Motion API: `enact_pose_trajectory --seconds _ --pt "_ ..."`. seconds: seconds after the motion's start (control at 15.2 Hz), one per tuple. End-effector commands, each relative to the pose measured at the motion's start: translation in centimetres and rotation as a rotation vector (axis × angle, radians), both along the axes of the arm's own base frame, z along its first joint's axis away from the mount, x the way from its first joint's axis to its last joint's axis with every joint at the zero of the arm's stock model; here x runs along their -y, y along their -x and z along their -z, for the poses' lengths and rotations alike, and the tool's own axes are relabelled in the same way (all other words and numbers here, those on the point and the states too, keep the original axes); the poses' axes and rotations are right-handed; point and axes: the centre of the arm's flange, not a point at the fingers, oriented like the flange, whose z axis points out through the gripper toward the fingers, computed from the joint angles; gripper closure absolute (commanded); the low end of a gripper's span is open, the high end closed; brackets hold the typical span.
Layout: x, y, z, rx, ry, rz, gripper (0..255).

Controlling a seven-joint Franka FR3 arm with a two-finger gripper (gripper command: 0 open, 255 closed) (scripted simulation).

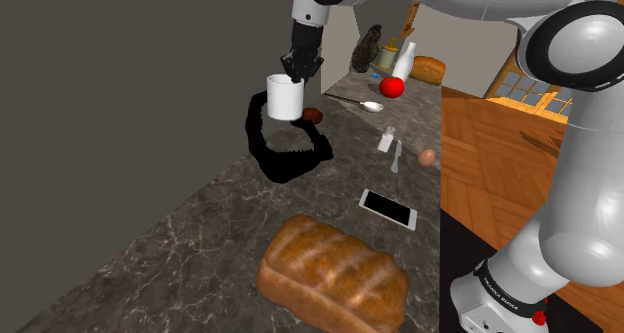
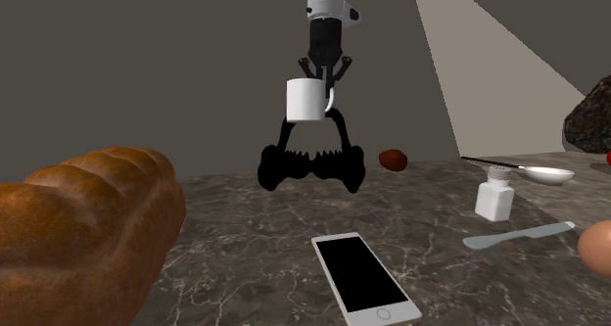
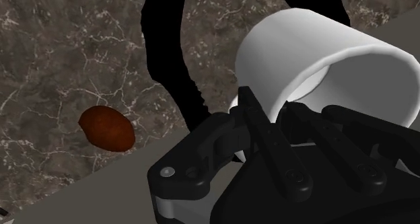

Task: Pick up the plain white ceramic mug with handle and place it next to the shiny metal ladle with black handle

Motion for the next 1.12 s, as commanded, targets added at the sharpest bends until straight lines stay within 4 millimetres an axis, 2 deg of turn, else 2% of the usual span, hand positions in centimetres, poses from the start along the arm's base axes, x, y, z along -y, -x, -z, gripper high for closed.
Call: enact_pose_trajectory --seconds 0.0,0.13,1.06 --pt "-0.1 0.1 -1.2 0.005 -0.002 0.000 255" --pt "-0.1 0.1 -2.1 0.005 -0.002 0.000 255" --pt "18.4 -0.1 -2.2 0.005 -0.002 0.000 255"
